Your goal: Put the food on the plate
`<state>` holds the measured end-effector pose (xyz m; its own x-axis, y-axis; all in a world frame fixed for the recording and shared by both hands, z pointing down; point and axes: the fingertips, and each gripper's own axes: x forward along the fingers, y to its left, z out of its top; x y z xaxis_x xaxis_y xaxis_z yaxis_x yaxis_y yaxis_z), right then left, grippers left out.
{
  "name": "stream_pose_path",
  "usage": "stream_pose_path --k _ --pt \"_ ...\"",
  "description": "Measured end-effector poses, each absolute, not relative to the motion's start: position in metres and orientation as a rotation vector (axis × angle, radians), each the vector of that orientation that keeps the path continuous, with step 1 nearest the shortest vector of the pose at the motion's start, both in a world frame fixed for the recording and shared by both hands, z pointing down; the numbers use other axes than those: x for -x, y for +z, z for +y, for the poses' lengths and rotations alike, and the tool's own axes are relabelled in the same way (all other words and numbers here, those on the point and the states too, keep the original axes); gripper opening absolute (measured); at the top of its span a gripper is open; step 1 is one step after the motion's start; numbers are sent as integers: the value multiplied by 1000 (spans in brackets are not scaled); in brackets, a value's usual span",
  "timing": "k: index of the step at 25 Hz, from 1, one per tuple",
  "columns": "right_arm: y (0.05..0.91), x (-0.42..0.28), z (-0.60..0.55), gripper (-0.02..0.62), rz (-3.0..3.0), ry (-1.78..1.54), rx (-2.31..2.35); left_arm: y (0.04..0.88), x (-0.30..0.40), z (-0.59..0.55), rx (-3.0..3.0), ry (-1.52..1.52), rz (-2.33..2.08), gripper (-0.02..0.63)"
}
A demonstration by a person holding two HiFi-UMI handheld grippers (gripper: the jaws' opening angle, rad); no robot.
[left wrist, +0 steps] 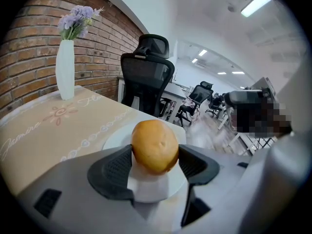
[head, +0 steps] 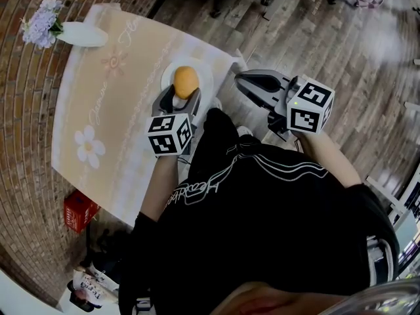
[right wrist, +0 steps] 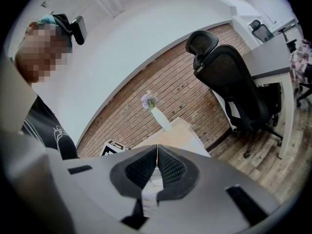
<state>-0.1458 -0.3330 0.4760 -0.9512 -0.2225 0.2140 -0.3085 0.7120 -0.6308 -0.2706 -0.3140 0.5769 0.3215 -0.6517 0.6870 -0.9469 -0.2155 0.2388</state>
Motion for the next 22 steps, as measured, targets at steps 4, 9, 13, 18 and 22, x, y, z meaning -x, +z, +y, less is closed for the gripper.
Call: stream_pose_path --k 4,9,13,18,22 --pt "478 146 -331 -3 -2789 1067 -435 578 271 -314 -1977 596 -1411 293" --pt "481 147 -326 -3 -2783 1074 -429 579 270 -313 -1994 594 -1418 291" --pt "481 146 -324 -3 -2782 1092 -431 579 270 -313 -1995 568 -1421 293" --pt "475 142 -320 -3 -2790 1110 -440 578 268 -309 -1993 537 -1435 304" --pt "467 133 -312 -3 -2809 1072 -440 565 269 -302 -2002 508 -1484 311"
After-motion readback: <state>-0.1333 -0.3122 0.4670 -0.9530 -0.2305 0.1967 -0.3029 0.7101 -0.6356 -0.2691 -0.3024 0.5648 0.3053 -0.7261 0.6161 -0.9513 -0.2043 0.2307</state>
